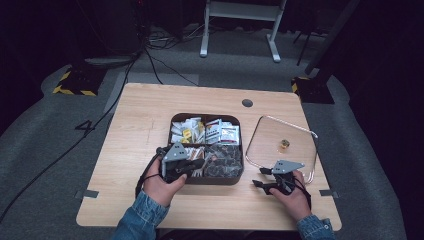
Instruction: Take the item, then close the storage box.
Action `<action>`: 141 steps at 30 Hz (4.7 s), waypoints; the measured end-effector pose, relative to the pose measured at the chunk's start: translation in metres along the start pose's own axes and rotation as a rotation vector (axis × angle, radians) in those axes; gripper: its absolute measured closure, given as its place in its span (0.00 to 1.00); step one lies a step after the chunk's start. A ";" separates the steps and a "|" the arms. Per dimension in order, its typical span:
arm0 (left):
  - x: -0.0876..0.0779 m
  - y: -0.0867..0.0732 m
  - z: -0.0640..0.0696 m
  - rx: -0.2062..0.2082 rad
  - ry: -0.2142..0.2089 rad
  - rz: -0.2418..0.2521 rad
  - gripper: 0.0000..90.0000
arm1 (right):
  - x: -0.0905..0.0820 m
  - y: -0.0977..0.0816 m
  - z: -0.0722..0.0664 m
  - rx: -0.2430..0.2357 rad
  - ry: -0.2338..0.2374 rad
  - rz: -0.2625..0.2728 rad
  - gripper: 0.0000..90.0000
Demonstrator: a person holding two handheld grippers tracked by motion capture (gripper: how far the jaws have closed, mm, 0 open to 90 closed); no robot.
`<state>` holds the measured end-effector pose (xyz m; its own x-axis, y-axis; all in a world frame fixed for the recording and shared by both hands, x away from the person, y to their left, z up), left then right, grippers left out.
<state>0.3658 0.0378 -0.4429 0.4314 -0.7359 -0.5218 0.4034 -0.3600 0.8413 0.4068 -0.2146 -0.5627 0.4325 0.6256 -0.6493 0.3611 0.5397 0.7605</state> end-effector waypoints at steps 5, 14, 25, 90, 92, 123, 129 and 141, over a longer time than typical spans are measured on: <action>0.006 0.001 0.016 0.037 -0.046 -0.013 1.00 | 0.000 0.000 0.000 0.000 0.000 0.000 0.45; 0.015 -0.009 0.028 0.056 -0.096 -0.044 1.00 | 0.000 0.000 0.000 0.000 -0.002 0.000 0.45; 0.028 -0.043 0.039 0.077 -0.128 -0.131 1.00 | 0.000 0.000 0.000 0.000 -0.003 0.000 0.45; -0.007 -0.031 -0.038 -0.073 0.205 0.046 0.38 | 0.000 0.000 0.001 0.006 -0.009 -0.001 0.43; -0.014 -0.032 -0.045 -0.082 0.236 0.054 0.38 | 0.000 0.000 0.001 0.006 -0.009 -0.001 0.43; -0.042 -0.135 -0.150 -0.319 0.458 -0.218 0.26 | 0.004 0.002 0.002 0.010 -0.009 -0.008 0.38; -0.034 -0.141 -0.156 -0.314 0.472 -0.215 0.23 | 0.005 0.003 0.002 0.005 -0.010 -0.006 0.38; -0.027 -0.141 -0.162 -0.261 0.493 -0.199 0.17 | 0.003 0.002 0.000 0.007 -0.021 -0.007 0.38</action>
<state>0.4284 0.2014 -0.5699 0.6256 -0.2933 -0.7229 0.6733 -0.2650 0.6903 0.4087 -0.2121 -0.5633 0.4467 0.6099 -0.6546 0.3699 0.5403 0.7558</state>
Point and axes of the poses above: each handheld gripper's, and its own axes: x roughly forward along the jaws, y roughly out of its top, z roughly to its right, the point moved 9 cm from there along x, roughly forward along the jaws
